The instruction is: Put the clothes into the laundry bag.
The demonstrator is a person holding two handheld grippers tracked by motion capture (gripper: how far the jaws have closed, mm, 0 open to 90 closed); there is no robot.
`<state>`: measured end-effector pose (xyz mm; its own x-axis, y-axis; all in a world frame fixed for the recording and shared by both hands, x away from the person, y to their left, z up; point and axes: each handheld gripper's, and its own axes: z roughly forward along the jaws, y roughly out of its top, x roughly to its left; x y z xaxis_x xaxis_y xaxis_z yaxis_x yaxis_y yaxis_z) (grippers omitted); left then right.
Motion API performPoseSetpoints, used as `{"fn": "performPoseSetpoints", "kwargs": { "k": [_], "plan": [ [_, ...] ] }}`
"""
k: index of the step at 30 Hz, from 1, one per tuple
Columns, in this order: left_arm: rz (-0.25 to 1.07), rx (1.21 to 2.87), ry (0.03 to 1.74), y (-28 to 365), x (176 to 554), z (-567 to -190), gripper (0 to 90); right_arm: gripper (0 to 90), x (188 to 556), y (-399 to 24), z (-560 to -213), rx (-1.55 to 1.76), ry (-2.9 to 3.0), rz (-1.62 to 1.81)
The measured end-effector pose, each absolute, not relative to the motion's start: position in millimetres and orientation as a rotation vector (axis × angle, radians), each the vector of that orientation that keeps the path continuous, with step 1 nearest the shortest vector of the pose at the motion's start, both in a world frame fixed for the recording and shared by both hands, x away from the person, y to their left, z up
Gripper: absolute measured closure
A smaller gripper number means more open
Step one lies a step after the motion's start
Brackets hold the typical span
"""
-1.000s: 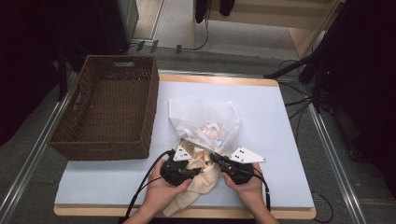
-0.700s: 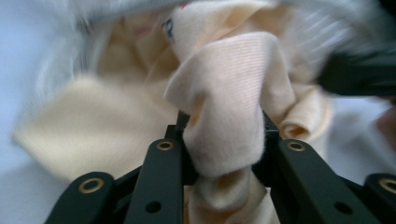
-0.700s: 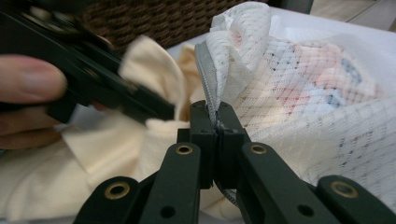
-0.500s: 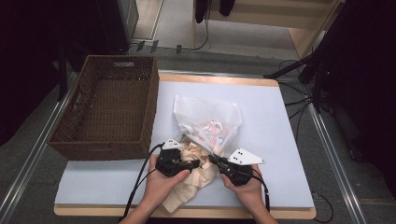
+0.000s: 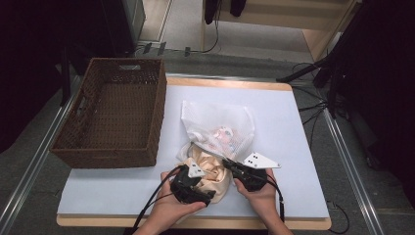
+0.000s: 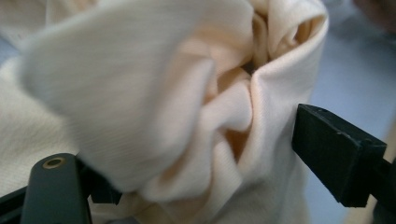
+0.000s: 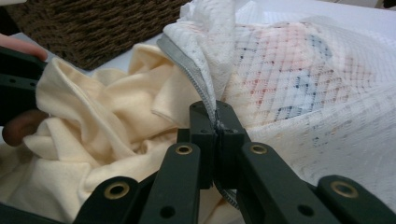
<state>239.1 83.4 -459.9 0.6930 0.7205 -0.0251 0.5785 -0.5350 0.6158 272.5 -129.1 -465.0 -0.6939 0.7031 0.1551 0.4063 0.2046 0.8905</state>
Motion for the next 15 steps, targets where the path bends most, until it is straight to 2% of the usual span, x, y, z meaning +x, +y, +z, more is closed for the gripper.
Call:
{"fn": "performPoseSetpoints", "kwargs": {
  "k": [1,2,3,4,6,10,12,15],
  "plan": [
    [0.378,2.299,1.005,82.2,238.0,-459.3,36.7,88.3,272.3,-128.9,-464.9,1.04,2.201,1.489],
    [0.373,2.276,1.021,84.5,239.4,-456.9,49.3,88.3,271.9,-128.6,-464.8,1.036,2.203,1.494],
    [0.319,2.238,1.037,89.0,242.6,-454.7,62.3,88.3,270.8,-128.1,-464.0,1.031,2.205,1.503],
    [0.271,2.207,1.052,92.4,245.2,-452.9,68.2,88.3,270.0,-127.9,-463.1,1.02,2.206,1.511],
    [0.177,2.108,1.067,101.3,250.8,-445.8,72.8,88.2,267.9,-127.4,-460.7,1.001,2.195,1.527],
    [0.085,1.901,1.102,114.6,259.1,-430.2,73.5,88.3,261.5,-123.9,-452.8,0.947,2.155,1.528],
    [0.082,1.82,1.13,119.1,264.7,-427.1,73.3,88.4,260.1,-123.6,-450.1,0.943,2.136,1.546],
    [0.099,1.785,1.166,119.4,276.8,-433.0,72.6,88.4,259.5,-124.6,-448.1,0.943,2.136,1.554]
  ]
}}
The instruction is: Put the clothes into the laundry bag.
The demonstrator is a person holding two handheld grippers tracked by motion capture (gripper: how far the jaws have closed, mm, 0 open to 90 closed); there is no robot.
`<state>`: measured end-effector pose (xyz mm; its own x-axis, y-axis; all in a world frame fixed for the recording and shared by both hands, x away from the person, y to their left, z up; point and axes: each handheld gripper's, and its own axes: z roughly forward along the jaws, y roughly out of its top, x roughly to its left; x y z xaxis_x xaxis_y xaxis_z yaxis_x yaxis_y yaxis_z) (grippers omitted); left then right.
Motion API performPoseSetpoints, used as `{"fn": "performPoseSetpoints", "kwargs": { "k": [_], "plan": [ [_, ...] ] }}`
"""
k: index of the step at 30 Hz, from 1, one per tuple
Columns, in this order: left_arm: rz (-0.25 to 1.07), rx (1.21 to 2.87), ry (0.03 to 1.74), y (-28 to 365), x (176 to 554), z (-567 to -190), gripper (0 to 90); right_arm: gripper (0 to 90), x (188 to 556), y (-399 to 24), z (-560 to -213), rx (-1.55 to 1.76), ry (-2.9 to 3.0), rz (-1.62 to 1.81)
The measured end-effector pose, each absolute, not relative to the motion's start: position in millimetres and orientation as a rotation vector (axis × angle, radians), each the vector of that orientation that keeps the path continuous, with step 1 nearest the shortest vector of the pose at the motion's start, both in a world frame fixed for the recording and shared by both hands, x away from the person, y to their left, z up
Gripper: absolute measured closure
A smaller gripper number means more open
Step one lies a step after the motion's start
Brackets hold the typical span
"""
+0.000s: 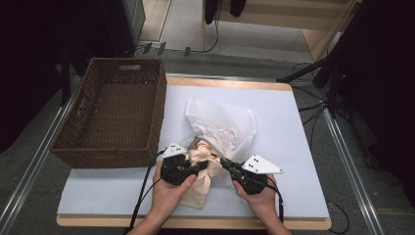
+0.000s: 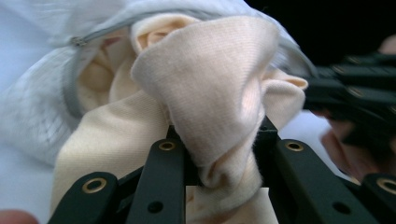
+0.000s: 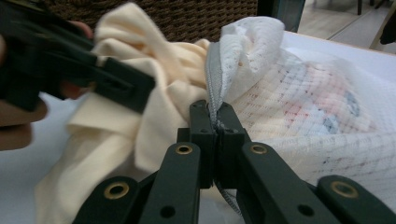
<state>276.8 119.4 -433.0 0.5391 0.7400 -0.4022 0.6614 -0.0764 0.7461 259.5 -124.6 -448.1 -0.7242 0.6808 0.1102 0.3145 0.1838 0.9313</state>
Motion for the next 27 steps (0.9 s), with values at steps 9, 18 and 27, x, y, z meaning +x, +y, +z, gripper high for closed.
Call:
{"fn": "performPoseSetpoints", "kwargs": {
  "k": [9,18,27],
  "plan": [
    [0.017,1.847,1.239,129.2,304.2,-455.4,56.1,88.3,266.0,-131.8,-453.9,1.005,2.15,1.508],
    [0.122,1.937,1.051,115.9,281.8,-437.6,41.3,88.0,268.9,-132.9,-453.7,1.027,2.138,1.519],
    [0.15,2.117,0.963,72.6,284.7,-451.1,71.2,87.8,262.2,-123.2,-445.0,0.952,2.124,1.57]
  ]
}}
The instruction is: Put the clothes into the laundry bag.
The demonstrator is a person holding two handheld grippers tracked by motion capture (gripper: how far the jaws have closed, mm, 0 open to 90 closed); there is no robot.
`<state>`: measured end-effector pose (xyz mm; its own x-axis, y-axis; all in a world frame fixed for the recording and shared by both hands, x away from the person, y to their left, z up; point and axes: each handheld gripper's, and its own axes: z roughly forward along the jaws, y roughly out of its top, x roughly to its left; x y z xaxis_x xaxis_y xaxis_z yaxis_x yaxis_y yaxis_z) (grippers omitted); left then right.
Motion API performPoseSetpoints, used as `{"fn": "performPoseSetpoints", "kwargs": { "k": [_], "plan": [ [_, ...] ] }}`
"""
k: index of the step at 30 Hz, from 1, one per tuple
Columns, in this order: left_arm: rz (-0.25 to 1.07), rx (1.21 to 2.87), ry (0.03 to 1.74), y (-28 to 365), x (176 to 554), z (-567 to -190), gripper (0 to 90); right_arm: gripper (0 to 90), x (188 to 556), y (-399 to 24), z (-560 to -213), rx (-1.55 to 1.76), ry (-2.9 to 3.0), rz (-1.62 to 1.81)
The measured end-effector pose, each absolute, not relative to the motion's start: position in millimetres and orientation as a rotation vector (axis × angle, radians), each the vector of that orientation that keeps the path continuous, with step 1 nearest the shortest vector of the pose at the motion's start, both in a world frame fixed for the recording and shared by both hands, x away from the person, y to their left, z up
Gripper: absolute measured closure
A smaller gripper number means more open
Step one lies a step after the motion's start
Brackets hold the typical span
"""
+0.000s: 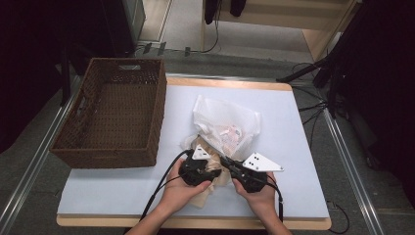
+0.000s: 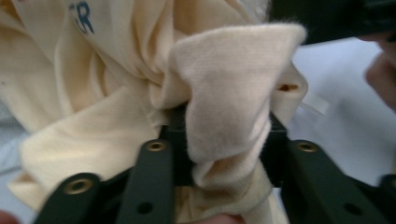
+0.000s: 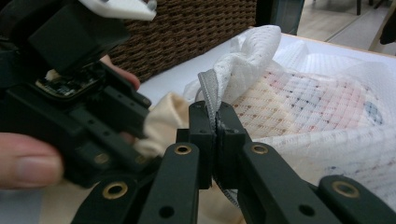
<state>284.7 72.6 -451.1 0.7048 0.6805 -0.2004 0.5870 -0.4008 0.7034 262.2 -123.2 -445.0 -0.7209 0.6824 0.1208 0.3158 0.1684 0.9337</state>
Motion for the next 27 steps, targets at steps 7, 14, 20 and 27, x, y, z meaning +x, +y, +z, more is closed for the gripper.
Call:
{"fn": "performPoseSetpoints", "kwargs": {
  "k": [7,14,20,27],
  "plan": [
    [0.217,1.907,1.009,77.8,287.8,-437.1,76.2,88.2,257.3,-127.8,-439.1,0.941,2.11,1.587],
    [0.075,1.932,1.096,78.1,309.1,-458.6,61.7,88.4,259.4,-124.0,-445.7,0.953,2.164,1.521],
    [0.112,1.949,0.977,108.2,292.1,-445.6,38.7,88.5,267.3,-132.9,-452.6,1.009,2.154,1.48],
    [0.251,1.967,1.06,146.0,280.6,-448.7,36.7,88.5,271.1,-137.6,-455.7,1.022,2.155,1.452]
  ]
}}
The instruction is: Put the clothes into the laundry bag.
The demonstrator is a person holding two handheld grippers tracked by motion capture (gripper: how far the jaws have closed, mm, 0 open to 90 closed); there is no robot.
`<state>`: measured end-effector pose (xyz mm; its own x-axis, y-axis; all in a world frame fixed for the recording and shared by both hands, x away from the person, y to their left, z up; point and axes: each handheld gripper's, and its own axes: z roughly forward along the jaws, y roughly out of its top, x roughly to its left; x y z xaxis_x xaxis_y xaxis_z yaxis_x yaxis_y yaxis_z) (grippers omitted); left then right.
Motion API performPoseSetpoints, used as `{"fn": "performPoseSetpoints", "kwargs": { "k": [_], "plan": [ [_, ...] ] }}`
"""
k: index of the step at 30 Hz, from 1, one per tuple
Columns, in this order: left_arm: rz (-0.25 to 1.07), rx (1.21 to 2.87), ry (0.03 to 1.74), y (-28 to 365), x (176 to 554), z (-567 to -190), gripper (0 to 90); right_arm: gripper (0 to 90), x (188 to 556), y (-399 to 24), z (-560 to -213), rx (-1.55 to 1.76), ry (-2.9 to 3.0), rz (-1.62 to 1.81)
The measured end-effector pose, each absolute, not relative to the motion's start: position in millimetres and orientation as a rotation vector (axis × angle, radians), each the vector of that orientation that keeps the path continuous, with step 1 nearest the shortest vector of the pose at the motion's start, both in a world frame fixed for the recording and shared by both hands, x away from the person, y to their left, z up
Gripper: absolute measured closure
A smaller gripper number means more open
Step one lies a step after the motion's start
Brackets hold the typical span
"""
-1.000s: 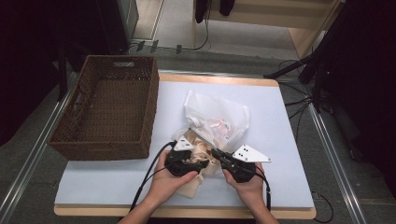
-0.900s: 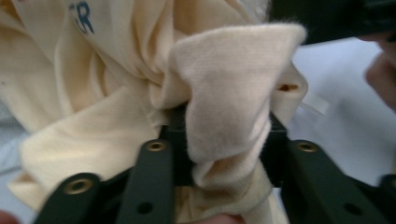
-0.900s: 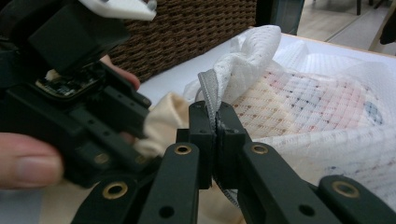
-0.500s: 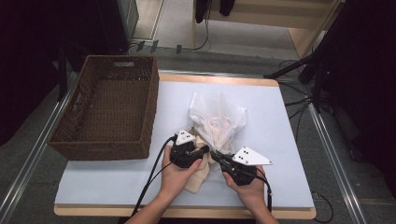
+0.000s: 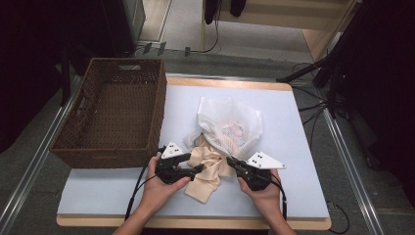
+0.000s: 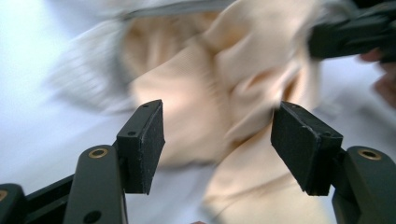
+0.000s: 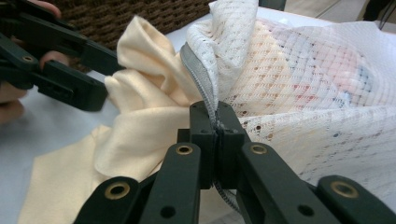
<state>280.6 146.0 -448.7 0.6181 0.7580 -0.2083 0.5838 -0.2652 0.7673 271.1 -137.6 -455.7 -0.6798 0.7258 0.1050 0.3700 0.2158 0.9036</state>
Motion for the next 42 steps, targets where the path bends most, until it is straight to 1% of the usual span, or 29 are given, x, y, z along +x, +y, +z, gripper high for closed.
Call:
{"fn": "performPoseSetpoints", "kwargs": {
  "k": [2,3,4,5,6,7,8,10,11,12,13,14,15,16,17,19,22,23,24,26,27,28,29,32,33,35,37,38,42],
  "plan": [
    [0.32,1.979,1.117,150.6,281.5,-451.8,49.6,88.5,271.7,-138.1,-455.9,1.028,2.154,1.448],
    [0.362,1.987,1.15,150.9,282.2,-453.6,52.9,88.5,272.0,-138.5,-456.1,1.033,2.153,1.448],
    [0.398,1.989,1.179,150.6,283.2,-455.8,58.1,88.5,272.2,-138.7,-456.3,1.033,2.153,1.448],
    [0.415,1.994,1.206,149.3,284.7,-458.5,60.6,88.5,272.2,-138.8,-456.4,1.033,2.153,1.448],
    [0.401,2.003,1.222,147.1,287.2,-461.6,62.6,88.5,272.1,-138.9,-456.4,1.031,2.154,1.447],
    [0.354,2.01,1.226,144.4,289.6,-464.9,62.9,88.5,271.9,-138.8,-456.3,1.031,2.156,1.448],
    [0.294,2.02,1.216,140.1,291.4,-468.0,62.5,88.5,271.9,-138.8,-456.4,1.032,2.155,1.449],
    [0.276,2.034,1.177,131.0,290.5,-467.8,59.1,88.5,271.7,-138.7,-456.6,1.031,2.157,1.451],
    [0.247,2.025,1.166,127.3,290.4,-466.8,59.4,88.5,271.6,-138.8,-456.7,1.029,2.157,1.452],
    [0.221,2.024,1.152,123.7,290.3,-465.8,63.6,88.5,271.6,-138.9,-456.9,1.028,2.158,1.453],
    [0.207,2.025,1.139,119.2,289.2,-464.5,72.0,88.5,271.5,-138.8,-457.1,1.025,2.157,1.455],
    [0.173,2.025,1.098,114.8,287.6,-462.6,83.4,88.5,271.3,-138.8,-456.9,1.022,2.157,1.458],
    [0.158,2.026,1.062,108.6,284.7,-460.1,87.0,88.5,270.8,-138.9,-456.4,1.021,2.156,1.46],
    [0.127,2.035,1.016,100.9,281.1,-457.8,87.8,88.5,270.2,-139.0,-455.5,1.018,2.152,1.463],
    [0.101,2.049,0.958,92.6,277.0,-455.9,87.9,88.5,269.5,-139.4,-454.2,1.012,2.142,1.468],
    [0.091,2.083,0.877,76.2,270.1,-454.4,87.8,88.6,267.8,-140.2,-450.7,1.004,2.12,1.48],
    [0.044,2.07,0.875,62.4,271.3,-460.9,85.0,88.5,268.0,-141.5,-449.3,1.003,2.108,1.473],
    [0.017,2.063,0.882,62.2,272.6,-462.3,81.2,88.5,268.4,-142.3,-450.2,1.014,2.112,1.467],
    [-0.005,2.058,0.876,64.0,272.8,-462.2,75.2,88.6,269.1,-143.2,-451.4,1.019,2.114,1.462],
    [-0.001,2.057,0.84,73.5,269.5,-459.4,60.7,88.5,270.0,-144.9,-453.1,1.028,2.118,1.461],
    [0.011,2.074,0.827,81.1,267.2,-457.4,58.9,88.5,270.3,-145.5,-453.7,1.031,2.12,1.46],
    [0.033,2.089,0.814,92.1,264.8,-456.0,59.9,88.5,270.5,-145.9,-454.3,1.035,2.123,1.456],
    [0.056,2.093,0.818,99.5,263.7,-455.6,58.9,88.5,271.1,-146.5,-455.3,1.035,2.124,1.456],
    [0.143,2.066,0.896,130.1,264.9,-456.9,56.9,88.6,272.2,-146.3,-456.9,1.038,2.133,1.449],
    [0.192,2.069,0.935,137.4,266.5,-458.3,56.4,88.5,272.7,-145.9,-457.4,1.039,2.134,1.451],
    [0.235,2.022,1.052,147.2,271.5,-461.5,56.7,88.6,273.4,-145.0,-457.6,1.041,2.135,1.449],
    [0.293,1.986,1.175,147.8,277.2,-464.6,54.4,88.6,273.7,-143.9,-457.6,1.04,2.136,1.446],
    [0.307,1.97,1.206,146.0,280.0,-466.0,52.7,88.5,273.9,-143.6,-457.7,1.041,2.136,1.446],
    [0.376,1.959,1.247,132.8,290.7,-468.6,48.1,88.5,273.4,-143.2,-458.7,1.043,2.136,1.445]
  ]
}}
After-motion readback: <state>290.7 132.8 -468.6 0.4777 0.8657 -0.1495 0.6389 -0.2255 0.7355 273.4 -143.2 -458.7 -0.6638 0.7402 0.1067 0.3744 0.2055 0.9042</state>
